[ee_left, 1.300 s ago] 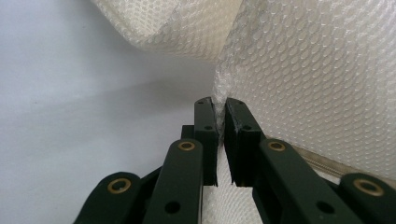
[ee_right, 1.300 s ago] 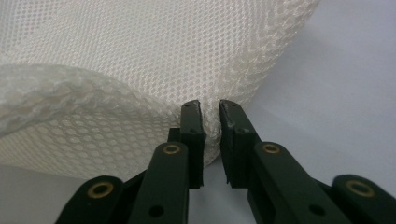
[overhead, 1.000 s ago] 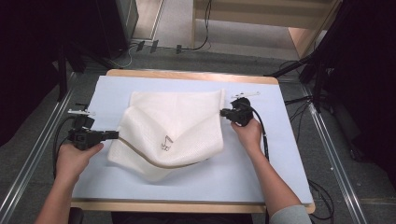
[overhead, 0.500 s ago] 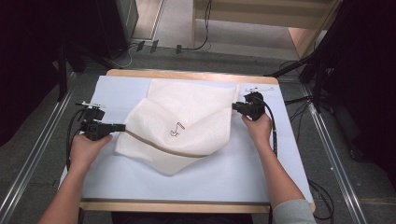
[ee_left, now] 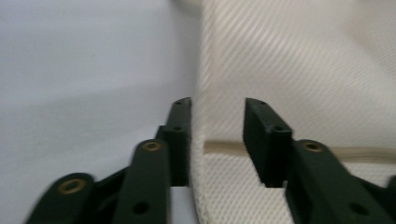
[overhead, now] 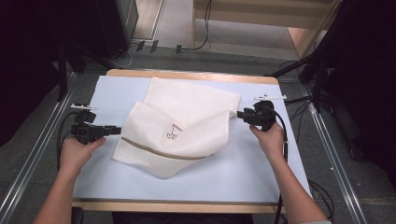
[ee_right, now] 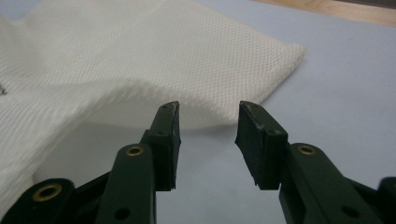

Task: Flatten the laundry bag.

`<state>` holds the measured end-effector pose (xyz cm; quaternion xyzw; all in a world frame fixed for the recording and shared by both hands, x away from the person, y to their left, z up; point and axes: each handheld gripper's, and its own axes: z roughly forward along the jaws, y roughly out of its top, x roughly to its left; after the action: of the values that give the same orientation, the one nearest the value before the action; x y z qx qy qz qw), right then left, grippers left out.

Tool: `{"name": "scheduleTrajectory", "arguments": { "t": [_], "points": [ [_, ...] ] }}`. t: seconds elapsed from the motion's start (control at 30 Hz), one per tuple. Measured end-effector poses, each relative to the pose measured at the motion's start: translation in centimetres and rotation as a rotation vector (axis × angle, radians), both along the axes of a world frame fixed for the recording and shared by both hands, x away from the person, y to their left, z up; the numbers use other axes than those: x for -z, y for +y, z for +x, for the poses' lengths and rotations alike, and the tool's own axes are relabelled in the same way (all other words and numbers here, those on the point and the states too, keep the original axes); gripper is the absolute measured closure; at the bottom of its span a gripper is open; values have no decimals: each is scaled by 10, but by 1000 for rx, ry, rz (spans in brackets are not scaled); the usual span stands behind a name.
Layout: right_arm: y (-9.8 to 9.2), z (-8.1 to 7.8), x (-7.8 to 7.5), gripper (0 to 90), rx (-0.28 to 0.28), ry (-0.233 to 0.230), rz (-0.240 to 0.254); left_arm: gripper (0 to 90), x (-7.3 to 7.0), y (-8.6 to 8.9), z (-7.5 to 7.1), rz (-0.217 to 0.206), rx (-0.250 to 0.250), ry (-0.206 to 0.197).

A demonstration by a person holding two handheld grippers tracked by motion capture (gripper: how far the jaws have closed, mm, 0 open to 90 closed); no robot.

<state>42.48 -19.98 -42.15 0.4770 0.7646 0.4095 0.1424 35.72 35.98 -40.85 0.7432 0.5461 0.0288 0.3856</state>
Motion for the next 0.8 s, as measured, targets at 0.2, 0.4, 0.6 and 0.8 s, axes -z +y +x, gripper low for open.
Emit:
{"name": "scheduleTrajectory", "arguments": {
  "t": [0.2, 0.4, 0.6, 0.8],
  "points": [
    [1, -38, -2, 624, -65, -10, 4, 422, -9, -20, 12, 16, 39, -61],
    [6, -65, -5, 632, -112, -31, 1, 417, -8, -43, 30, 67, 84, -46],
    [6, -84, -4, 690, -132, -16, 5, 505, -19, -72, 33, 64, 148, -88],
    [18, -117, -2, 877, -232, 29, 21, 527, -23, -96, 35, 58, 205, -102]
  ]
}}
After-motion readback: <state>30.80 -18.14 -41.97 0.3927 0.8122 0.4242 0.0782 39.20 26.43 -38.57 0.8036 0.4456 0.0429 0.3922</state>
